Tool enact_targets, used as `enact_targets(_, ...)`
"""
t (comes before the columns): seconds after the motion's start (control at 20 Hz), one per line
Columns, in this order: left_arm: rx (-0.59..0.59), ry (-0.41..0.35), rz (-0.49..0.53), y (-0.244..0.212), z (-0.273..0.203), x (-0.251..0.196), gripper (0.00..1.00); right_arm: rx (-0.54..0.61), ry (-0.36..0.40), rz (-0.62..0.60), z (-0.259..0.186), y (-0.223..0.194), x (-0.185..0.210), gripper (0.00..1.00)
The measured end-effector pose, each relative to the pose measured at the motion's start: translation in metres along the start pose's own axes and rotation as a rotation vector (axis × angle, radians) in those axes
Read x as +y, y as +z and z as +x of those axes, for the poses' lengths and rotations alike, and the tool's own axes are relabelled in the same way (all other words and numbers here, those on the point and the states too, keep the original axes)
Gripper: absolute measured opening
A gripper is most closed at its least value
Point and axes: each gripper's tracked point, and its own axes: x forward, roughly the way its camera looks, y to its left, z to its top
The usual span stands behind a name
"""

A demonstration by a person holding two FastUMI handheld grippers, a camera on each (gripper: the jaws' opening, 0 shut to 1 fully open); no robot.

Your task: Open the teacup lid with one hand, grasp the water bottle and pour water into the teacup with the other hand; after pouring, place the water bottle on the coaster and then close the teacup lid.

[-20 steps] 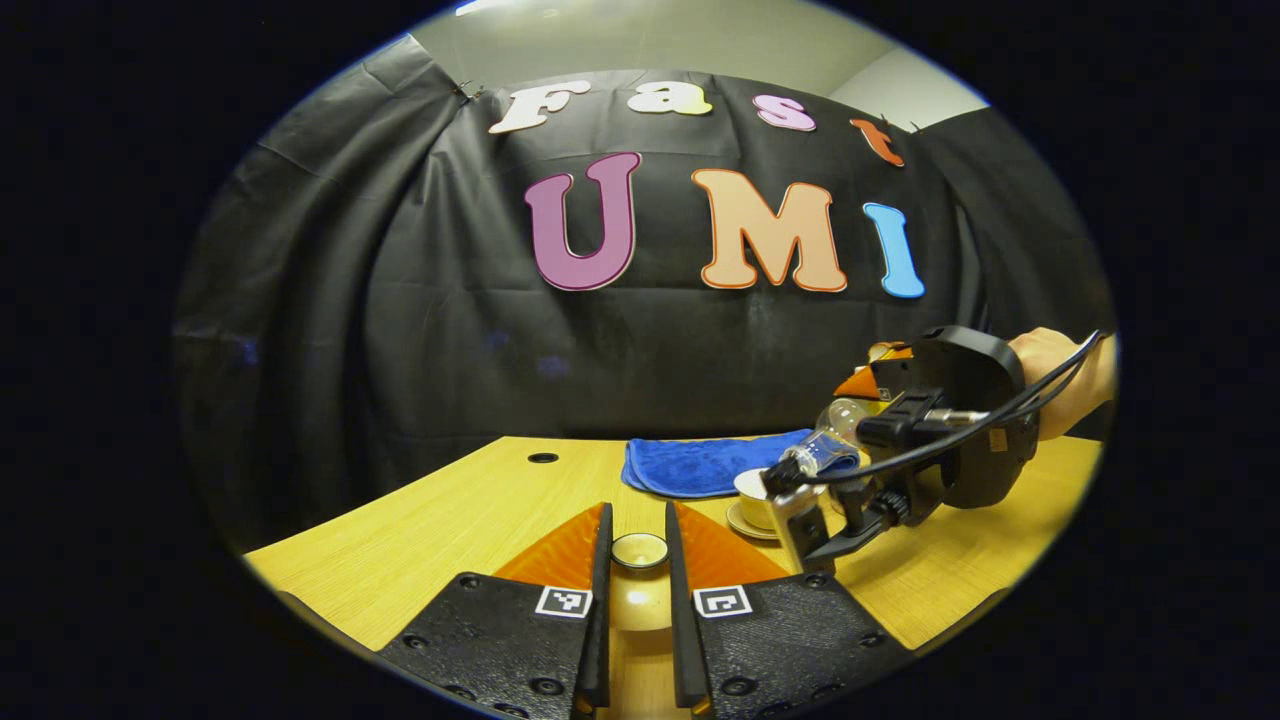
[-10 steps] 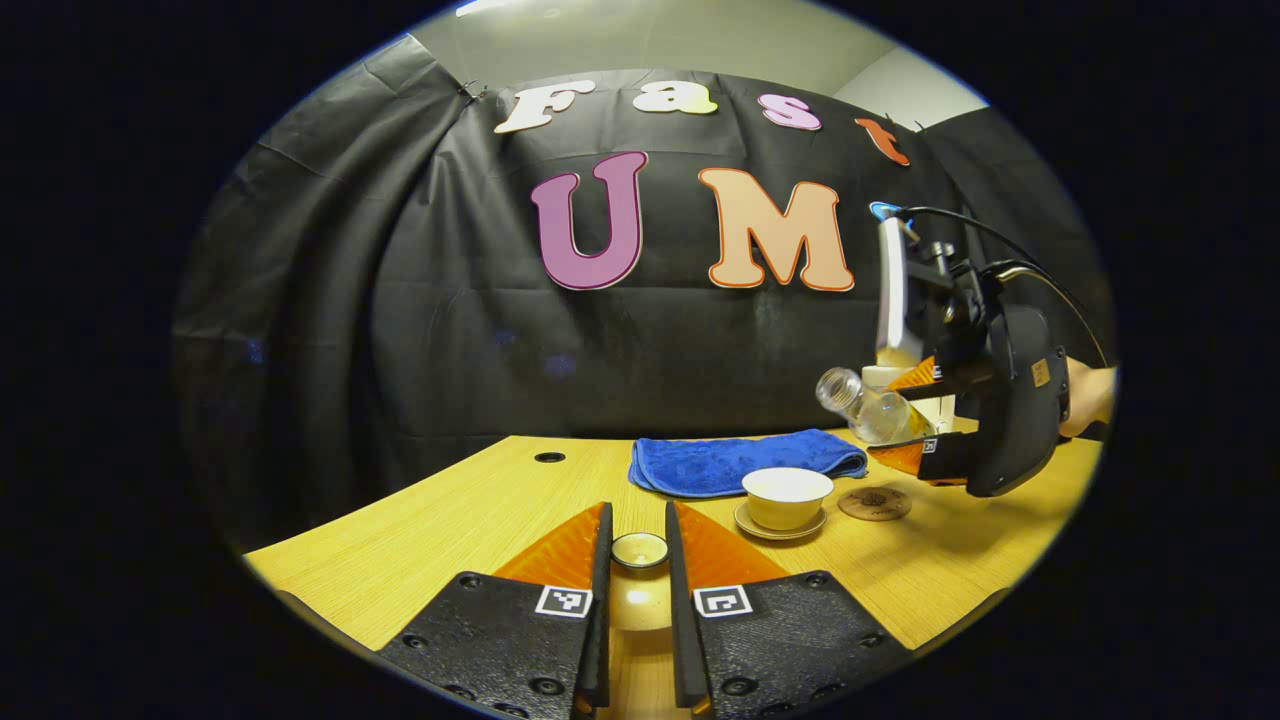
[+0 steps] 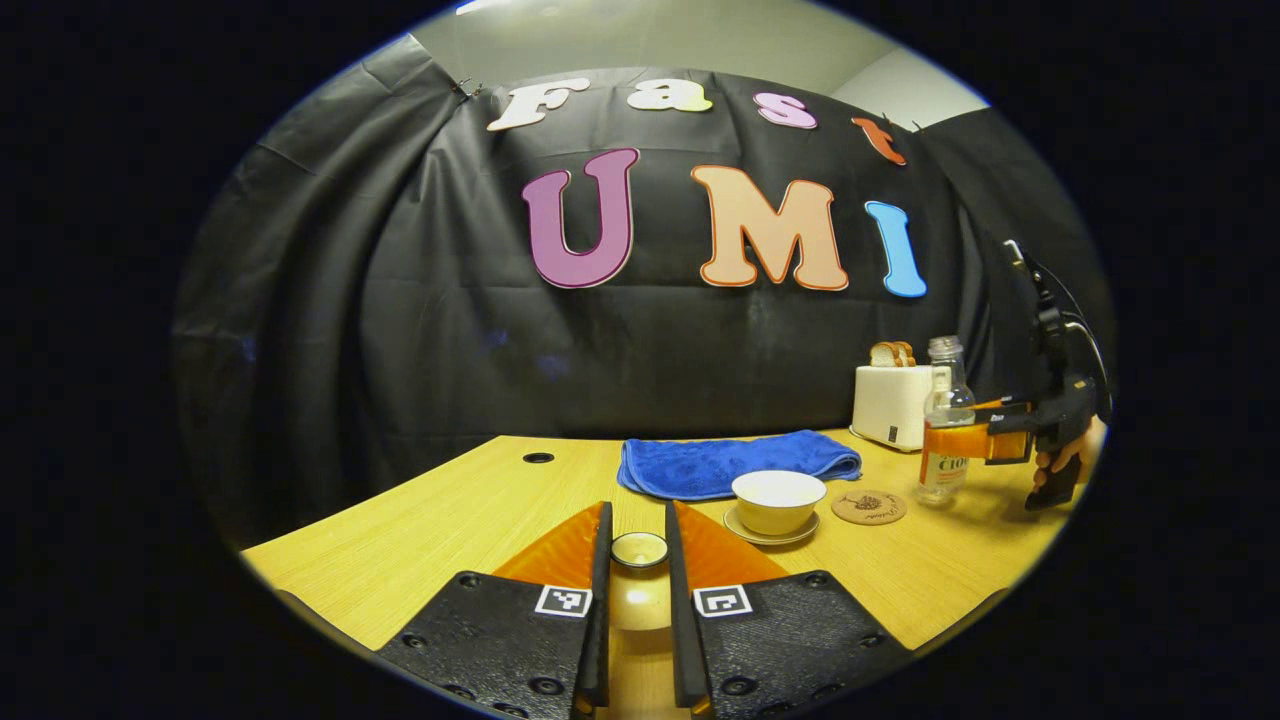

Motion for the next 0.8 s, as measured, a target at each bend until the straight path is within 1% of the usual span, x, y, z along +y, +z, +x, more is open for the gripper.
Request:
enact_targets(0.15, 0.001, -0.012, 0.001, 0.001, 0.008, -0.011, 0.23, -0.028, 0.004, 0.117, -0.003, -0.008, -0.003, 0.72)
enact_targets(0.25, 0.000, -0.026, 0.001, 0.000, 0.014, -0.019, 0.22, -0.047, -0.004, 0.154, -0.004, -0.007, -0.009, 0.74)
enact_targets(0.3, 0.001, -0.033, 0.001, 0.000, 0.017, -0.024, 0.23, -0.055, -0.009, 0.159, -0.004, -0.007, -0.009, 0.73)
enact_targets(0.4, 0.000, -0.044, 0.001, 0.000, 0.025, -0.032, 0.22, -0.054, -0.011, 0.153, -0.005, -0.007, -0.008, 0.73)
enact_targets(0.45, 0.002, -0.050, 0.001, 0.001, 0.028, -0.036, 0.22, -0.055, -0.025, 0.140, -0.005, -0.008, -0.009, 0.73)
enact_targets(0.65, -0.001, -0.081, 0.002, 0.002, 0.040, -0.052, 0.23, -0.078, -0.042, 0.046, -0.006, -0.004, -0.002, 0.73)
enact_targets(0.8, -0.005, -0.102, 0.006, 0.002, 0.050, -0.062, 0.23, -0.065, -0.047, 0.070, -0.006, -0.007, -0.004, 0.73)
